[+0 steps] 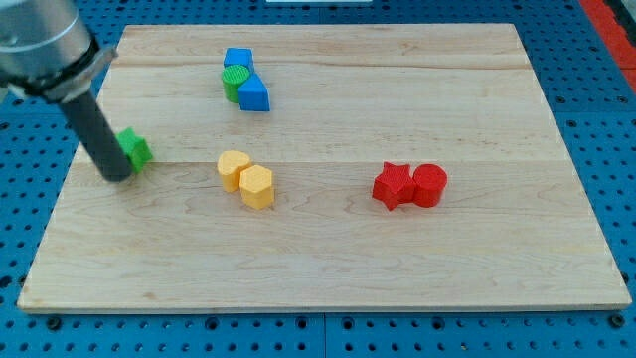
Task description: Move the green star horizontally to the right of the blue triangle
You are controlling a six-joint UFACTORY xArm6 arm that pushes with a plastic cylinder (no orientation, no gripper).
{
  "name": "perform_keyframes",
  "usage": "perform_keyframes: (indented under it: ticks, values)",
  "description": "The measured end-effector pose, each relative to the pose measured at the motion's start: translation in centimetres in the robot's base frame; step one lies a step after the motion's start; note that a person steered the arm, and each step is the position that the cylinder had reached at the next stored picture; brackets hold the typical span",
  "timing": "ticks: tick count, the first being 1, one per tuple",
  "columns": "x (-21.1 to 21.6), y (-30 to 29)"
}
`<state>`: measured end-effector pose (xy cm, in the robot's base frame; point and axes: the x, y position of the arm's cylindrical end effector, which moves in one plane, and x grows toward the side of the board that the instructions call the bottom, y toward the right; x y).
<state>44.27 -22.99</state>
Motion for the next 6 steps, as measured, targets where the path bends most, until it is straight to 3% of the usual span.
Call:
perform_keyframes:
  ticks: [1, 3, 6]
  values:
    - [-4.7, 0.0]
    - [-6.9, -5.2]
    - [-10.3, 6.4]
